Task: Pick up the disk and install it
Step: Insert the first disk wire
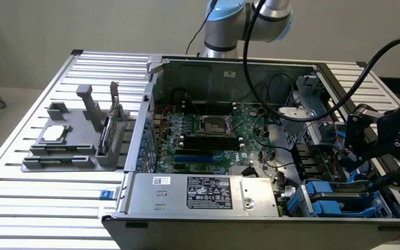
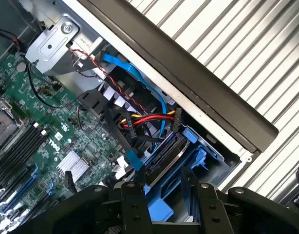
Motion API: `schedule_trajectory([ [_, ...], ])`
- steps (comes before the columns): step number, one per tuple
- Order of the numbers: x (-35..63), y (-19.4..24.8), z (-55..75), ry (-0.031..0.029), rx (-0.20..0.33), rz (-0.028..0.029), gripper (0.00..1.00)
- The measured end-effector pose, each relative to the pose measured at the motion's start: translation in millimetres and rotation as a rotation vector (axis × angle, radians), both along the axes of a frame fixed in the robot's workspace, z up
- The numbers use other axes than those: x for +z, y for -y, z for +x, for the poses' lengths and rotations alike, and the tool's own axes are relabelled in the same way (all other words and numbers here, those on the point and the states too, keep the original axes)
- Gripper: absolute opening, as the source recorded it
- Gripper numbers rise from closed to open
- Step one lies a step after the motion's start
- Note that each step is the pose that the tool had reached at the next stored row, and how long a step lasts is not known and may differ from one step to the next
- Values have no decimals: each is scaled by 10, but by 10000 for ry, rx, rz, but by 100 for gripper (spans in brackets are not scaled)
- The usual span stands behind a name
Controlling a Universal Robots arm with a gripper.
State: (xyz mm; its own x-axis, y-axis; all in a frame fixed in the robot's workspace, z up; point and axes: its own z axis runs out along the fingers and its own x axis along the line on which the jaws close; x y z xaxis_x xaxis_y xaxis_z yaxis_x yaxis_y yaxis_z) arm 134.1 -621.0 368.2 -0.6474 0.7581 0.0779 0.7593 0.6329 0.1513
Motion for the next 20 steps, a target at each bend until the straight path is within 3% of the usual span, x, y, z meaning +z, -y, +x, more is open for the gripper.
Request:
schedule_trajectory([
  [5, -25, 0, 5, 0, -526, 169, 43],
  [10, -57, 0, 32, -4, -838, 396, 43],
  [14, -83, 0, 62, -7, -998, 532, 43],
  [16, -97, -2, 78, -7, -1055, 575, 43],
  [20, -135, -9, 98, -5, -1141, 585, 43],
])
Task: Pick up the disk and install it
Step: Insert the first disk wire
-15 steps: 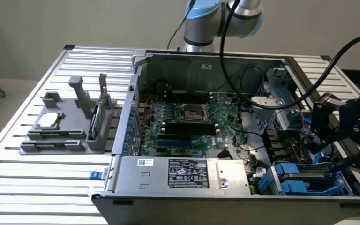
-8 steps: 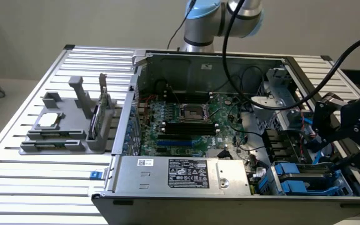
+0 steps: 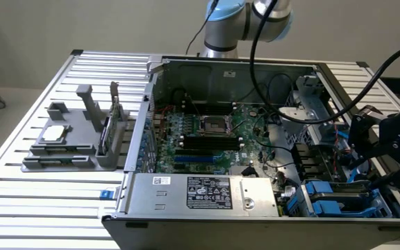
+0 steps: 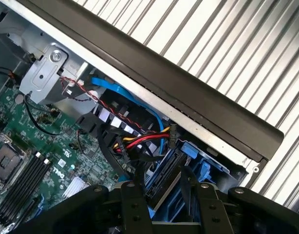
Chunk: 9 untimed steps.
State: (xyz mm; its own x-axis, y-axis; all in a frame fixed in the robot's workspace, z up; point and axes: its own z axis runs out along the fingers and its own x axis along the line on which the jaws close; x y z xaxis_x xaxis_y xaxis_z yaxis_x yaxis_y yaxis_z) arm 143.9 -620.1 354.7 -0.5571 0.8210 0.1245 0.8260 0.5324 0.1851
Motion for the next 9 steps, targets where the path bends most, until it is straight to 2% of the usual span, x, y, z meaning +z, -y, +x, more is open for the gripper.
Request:
schedule_trajectory([
  [9, -69, -29, 55, 0, -137, 59, 43],
])
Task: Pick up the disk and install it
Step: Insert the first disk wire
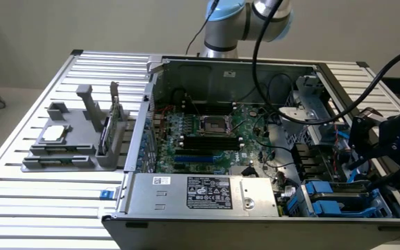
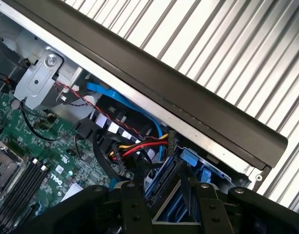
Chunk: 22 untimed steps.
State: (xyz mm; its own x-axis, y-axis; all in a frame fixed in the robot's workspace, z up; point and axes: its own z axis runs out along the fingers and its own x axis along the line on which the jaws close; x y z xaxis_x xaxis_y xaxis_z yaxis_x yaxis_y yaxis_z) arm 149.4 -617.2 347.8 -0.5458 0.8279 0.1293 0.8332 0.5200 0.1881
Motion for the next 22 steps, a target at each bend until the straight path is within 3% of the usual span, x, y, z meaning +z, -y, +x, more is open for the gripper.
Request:
schedule_trajectory([
  [6, -31, -39, 19, 0, -79, 37, 43],
  [11, -32, -44, 27, -18, -102, 67, 43],
  [16, -10, -25, 30, -95, -101, 78, 43],
  [22, 4, 4, 44, -101, -65, 84, 43],
])
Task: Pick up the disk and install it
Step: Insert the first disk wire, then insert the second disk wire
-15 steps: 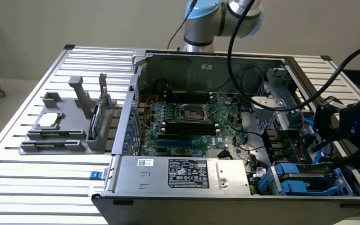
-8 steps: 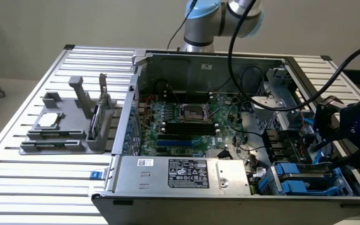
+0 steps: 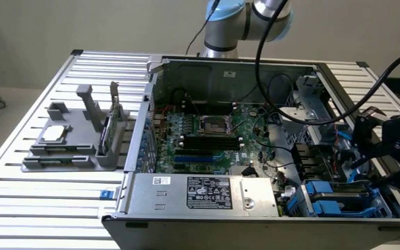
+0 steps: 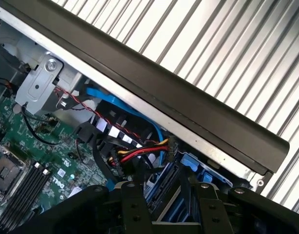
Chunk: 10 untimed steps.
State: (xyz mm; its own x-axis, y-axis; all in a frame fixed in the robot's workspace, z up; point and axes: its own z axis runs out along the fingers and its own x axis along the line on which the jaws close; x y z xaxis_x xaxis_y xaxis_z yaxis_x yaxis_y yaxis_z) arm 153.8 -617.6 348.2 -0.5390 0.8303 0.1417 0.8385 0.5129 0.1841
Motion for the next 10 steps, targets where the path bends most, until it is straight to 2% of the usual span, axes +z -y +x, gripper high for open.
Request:
schedule_trajectory([
  [8, -3, 5, 29, 0, 240, 0, 41],
  [10, -6, 5, 34, 0, 295, 0, 27],
])
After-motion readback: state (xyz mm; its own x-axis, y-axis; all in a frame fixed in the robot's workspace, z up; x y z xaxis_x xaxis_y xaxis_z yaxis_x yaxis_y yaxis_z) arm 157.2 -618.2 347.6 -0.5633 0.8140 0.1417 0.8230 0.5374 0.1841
